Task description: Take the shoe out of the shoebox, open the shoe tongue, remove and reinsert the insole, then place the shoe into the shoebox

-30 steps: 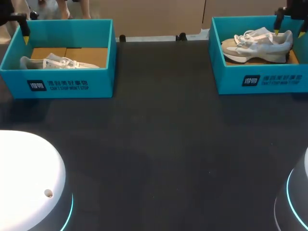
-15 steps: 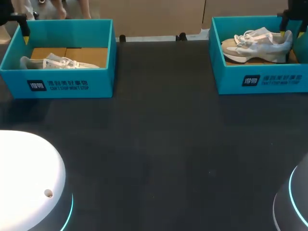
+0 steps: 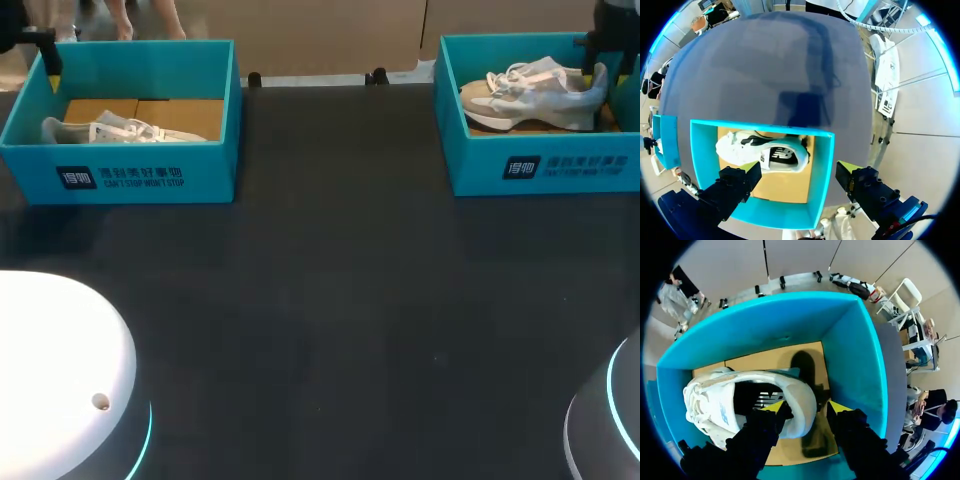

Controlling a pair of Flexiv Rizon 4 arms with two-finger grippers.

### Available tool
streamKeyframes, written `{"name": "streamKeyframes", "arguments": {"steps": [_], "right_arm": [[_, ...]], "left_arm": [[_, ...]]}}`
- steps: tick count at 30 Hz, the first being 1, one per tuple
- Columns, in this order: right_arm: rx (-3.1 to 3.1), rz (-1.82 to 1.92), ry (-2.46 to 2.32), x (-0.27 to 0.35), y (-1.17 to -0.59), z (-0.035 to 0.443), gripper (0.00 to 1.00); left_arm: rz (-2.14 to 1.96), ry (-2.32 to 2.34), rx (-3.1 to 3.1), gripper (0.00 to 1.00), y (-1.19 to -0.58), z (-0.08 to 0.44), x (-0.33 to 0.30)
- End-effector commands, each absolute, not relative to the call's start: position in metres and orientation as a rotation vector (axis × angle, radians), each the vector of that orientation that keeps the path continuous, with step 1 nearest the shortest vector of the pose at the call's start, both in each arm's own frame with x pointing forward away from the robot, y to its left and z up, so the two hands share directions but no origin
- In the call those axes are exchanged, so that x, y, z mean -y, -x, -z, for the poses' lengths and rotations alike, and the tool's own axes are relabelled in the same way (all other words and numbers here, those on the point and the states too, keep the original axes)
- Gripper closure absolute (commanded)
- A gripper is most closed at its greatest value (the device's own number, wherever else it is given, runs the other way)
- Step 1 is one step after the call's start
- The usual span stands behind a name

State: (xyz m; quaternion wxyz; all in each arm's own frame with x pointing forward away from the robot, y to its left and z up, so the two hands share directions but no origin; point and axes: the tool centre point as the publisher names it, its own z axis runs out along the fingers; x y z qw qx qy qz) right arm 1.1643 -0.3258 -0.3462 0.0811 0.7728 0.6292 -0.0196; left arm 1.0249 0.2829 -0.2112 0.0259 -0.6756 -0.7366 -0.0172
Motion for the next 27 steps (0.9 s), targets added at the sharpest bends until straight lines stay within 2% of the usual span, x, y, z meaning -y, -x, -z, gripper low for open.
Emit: {"name": "streamKeyframes", "arguments": {"steps": [1,12,27], "right_arm": [[-1.899,0.128,-2.356,0.333,-1.173,0.355,0.50],[-1.923,0.174,-2.356,0.338,-1.173,0.376,0.48],[-1.945,0.221,-2.360,0.344,-1.176,0.396,0.53]], "left_arm": [[0.059,2.089,2.277,0.00,-1.023,0.211,-0.283],[0.059,2.089,2.277,0.00,-1.023,0.211,-0.283],[0.059,2.089,2.277,0.00,-1.023,0.211,-0.283]]}}
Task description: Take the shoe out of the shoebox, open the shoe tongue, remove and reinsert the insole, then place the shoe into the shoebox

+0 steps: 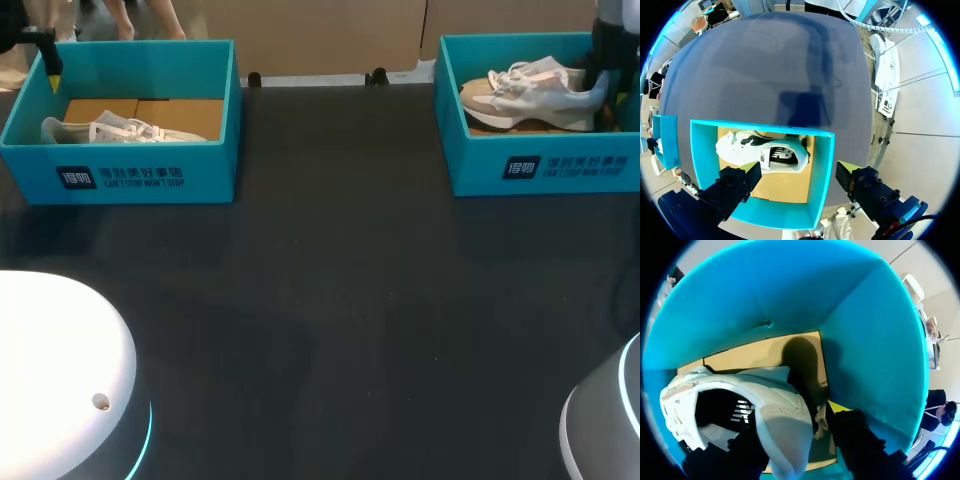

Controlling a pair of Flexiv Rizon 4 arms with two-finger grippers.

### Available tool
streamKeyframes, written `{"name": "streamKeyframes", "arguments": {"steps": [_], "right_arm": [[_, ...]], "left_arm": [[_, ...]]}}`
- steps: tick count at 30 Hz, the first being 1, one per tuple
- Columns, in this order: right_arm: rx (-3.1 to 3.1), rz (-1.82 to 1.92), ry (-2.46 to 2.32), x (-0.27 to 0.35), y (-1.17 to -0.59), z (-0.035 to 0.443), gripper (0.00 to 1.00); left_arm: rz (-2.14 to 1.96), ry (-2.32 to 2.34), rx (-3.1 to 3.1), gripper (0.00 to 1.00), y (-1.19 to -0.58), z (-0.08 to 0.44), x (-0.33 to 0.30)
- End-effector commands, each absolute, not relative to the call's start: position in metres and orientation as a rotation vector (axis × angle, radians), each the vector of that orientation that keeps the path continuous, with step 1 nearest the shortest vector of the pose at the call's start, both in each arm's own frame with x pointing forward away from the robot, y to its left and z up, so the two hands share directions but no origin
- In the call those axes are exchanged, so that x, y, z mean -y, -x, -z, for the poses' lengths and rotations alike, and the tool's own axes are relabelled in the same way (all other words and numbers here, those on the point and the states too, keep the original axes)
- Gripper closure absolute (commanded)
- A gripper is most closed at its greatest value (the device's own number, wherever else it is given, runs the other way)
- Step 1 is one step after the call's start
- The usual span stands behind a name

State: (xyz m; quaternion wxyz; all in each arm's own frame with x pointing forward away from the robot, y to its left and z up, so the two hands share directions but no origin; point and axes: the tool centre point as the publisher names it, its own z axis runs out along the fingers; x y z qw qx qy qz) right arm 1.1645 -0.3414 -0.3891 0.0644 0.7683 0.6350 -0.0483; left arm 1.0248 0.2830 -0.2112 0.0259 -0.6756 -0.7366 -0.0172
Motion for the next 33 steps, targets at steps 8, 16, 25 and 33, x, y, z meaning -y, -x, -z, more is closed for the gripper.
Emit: {"name": "streamKeyframes", "arguments": {"steps": [8,16,25,33], "right_arm": [[-1.937,0.234,-2.349,0.345,-1.172,0.392,1.00],[-1.931,0.233,-2.336,0.346,-1.164,0.379,1.00],[-1.918,0.199,-2.310,0.335,-1.140,0.323,1.00],[-1.935,0.170,-2.255,0.319,-1.124,0.275,1.00]], "left_arm": [[0.059,2.089,2.277,0.00,-1.023,0.211,-0.283],[0.059,2.089,2.277,0.00,-1.023,0.211,-0.283],[0.059,2.089,2.277,0.00,-1.023,0.211,-0.283],[0.059,2.089,2.277,0.00,-1.023,0.211,-0.283]]}}
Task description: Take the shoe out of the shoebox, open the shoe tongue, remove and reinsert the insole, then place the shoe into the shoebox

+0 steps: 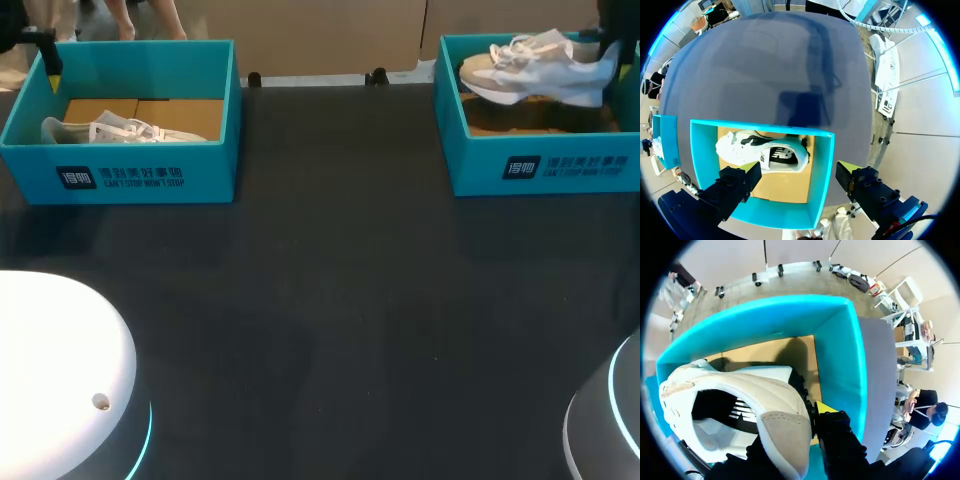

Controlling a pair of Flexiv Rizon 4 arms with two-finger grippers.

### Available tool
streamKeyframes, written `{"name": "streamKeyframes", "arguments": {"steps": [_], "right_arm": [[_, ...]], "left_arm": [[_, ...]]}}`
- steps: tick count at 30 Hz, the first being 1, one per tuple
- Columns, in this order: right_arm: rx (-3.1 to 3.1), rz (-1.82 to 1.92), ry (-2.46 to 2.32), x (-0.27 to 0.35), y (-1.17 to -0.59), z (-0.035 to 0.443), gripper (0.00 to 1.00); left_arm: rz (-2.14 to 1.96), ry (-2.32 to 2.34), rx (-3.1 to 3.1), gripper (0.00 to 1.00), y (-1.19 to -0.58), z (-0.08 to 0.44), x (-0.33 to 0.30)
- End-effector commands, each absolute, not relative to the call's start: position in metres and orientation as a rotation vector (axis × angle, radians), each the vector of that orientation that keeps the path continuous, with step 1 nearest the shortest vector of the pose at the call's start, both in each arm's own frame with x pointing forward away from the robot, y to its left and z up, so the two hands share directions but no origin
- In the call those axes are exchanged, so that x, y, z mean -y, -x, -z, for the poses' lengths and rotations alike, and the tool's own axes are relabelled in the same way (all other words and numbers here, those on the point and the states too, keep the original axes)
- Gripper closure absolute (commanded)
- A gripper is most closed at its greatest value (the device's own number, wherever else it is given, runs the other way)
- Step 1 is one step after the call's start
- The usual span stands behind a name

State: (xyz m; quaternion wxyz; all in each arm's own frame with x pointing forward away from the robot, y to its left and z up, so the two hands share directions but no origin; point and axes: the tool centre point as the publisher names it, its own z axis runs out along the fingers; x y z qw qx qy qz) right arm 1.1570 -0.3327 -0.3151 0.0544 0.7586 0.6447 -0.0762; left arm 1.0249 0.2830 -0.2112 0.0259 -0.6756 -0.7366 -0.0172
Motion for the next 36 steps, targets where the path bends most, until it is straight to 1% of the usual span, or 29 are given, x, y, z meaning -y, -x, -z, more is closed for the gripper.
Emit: {"name": "streamKeyframes", "arguments": {"steps": [1,22,36], "right_arm": [[-1.939,0.167,-2.247,0.318,-1.123,0.270,1.00],[-1.953,0.104,-2.153,0.288,-1.093,0.183,1.00],[-1.937,0.091,-2.149,0.288,-1.092,0.177,1.00]], "left_arm": [[0.059,2.089,2.277,0.00,-1.023,0.211,-0.283],[0.059,2.089,2.277,0.00,-1.023,0.211,-0.283],[0.059,2.089,2.277,0.00,-1.023,0.211,-0.283]]}}
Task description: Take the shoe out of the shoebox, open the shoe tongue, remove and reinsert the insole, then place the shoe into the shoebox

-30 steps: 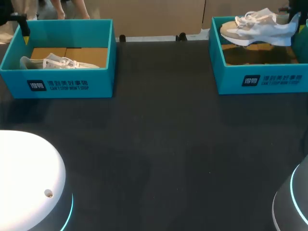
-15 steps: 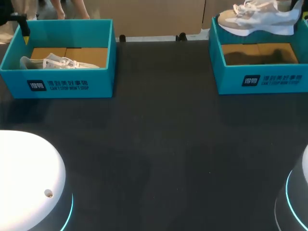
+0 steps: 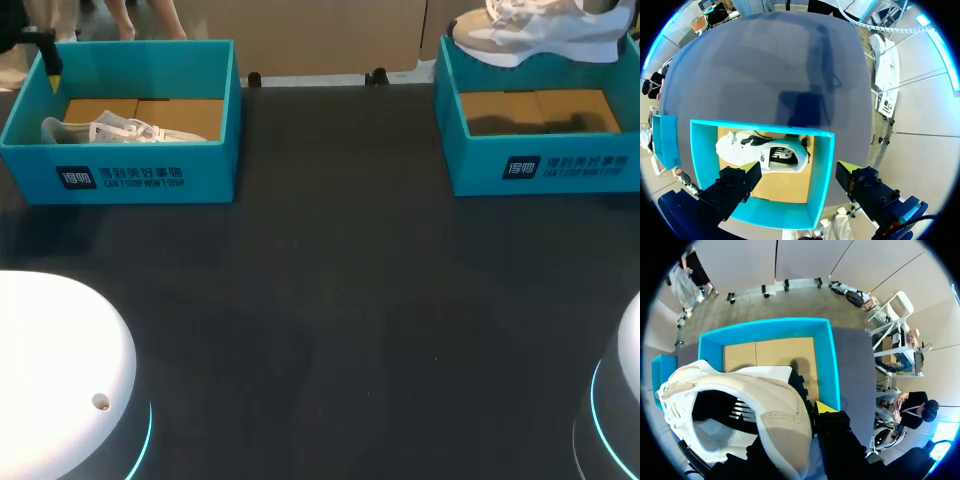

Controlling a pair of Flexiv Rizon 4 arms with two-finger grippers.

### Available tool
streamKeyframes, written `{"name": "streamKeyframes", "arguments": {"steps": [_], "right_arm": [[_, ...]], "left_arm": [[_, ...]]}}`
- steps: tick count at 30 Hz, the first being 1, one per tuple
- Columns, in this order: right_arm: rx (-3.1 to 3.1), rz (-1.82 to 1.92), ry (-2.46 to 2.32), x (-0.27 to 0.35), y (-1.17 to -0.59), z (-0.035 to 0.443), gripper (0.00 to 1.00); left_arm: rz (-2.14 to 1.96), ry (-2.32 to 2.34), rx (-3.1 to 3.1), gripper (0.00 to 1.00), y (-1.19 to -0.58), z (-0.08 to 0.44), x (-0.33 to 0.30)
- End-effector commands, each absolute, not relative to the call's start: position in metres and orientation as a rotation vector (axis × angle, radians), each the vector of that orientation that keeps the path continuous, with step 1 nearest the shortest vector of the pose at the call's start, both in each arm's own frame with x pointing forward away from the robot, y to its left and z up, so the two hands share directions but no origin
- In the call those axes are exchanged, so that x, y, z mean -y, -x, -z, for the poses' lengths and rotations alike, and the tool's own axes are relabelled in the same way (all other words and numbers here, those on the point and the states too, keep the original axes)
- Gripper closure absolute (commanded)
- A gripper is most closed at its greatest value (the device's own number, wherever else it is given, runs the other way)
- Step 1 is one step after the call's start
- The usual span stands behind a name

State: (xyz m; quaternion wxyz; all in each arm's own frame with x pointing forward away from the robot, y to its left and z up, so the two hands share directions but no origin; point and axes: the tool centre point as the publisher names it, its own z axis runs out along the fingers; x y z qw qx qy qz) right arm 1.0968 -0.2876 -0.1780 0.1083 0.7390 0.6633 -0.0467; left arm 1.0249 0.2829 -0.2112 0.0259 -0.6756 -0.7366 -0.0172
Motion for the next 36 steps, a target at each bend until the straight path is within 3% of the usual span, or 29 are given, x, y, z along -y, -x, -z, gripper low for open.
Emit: {"name": "streamKeyframes", "arguments": {"steps": [1,12,36], "right_arm": [[-1.937,0.091,-2.149,0.288,-1.092,0.177,1.00],[-1.940,0.125,-2.149,0.246,-1.049,0.175,1.00],[-1.956,0.121,-2.122,0.101,-0.883,0.169,1.00]], "left_arm": [[0.059,2.089,2.277,0.00,-1.023,0.211,-0.283],[0.059,2.089,2.277,0.00,-1.023,0.211,-0.283],[0.059,2.089,2.277,0.00,-1.023,0.211,-0.283]]}}
